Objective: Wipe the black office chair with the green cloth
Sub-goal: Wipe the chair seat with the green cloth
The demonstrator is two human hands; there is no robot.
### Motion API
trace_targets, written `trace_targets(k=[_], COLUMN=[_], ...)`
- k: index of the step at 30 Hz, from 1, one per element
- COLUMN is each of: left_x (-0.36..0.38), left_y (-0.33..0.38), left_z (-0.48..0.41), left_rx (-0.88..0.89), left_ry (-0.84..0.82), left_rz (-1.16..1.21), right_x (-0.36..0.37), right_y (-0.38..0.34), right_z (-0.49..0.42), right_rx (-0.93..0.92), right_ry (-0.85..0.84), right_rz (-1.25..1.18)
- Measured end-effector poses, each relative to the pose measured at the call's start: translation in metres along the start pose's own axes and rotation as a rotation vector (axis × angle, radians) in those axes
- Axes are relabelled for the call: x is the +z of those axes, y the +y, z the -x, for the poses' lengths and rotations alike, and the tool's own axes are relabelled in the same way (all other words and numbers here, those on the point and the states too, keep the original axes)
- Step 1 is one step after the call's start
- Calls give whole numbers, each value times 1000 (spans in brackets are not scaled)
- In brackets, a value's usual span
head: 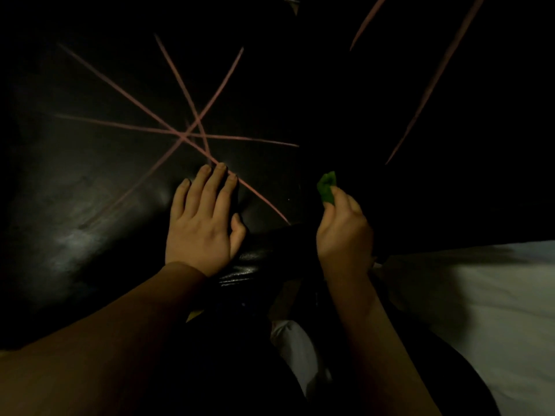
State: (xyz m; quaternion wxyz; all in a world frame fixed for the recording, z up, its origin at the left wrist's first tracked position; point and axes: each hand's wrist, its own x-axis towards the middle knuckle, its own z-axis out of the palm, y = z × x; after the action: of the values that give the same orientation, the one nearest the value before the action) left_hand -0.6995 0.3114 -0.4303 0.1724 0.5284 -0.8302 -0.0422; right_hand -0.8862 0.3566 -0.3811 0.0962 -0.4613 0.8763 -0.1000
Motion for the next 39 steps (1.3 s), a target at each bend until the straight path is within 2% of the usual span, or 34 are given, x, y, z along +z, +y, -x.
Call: trace_targets(k=[7, 14, 19, 22, 28, 32, 39], left_x=[0, 1, 6, 8, 12, 14, 17], left_y=[-6, -1, 6, 11, 20, 23, 29], left_z=[1, 0, -2, -3, -6, -8, -10], left_rx=[24, -6, -49, -79, -120, -131, -160], left_ry=[0, 14, 29, 28, 35, 48, 43], left_rz=[0, 19, 33, 32, 15, -1, -17], right_x=[-3, 12, 15, 15, 18, 26, 29], right_y=[26, 17, 11, -1, -40, -74, -76], right_z=[53, 51, 16, -15, -111, -168, -184], right_rx=[64, 28, -33, -39, -164, -189, -298], right_ry=[-122, 109, 180, 138, 68, 1, -29], right_rz=[63, -141, -218, -257, -205, -302, -358])
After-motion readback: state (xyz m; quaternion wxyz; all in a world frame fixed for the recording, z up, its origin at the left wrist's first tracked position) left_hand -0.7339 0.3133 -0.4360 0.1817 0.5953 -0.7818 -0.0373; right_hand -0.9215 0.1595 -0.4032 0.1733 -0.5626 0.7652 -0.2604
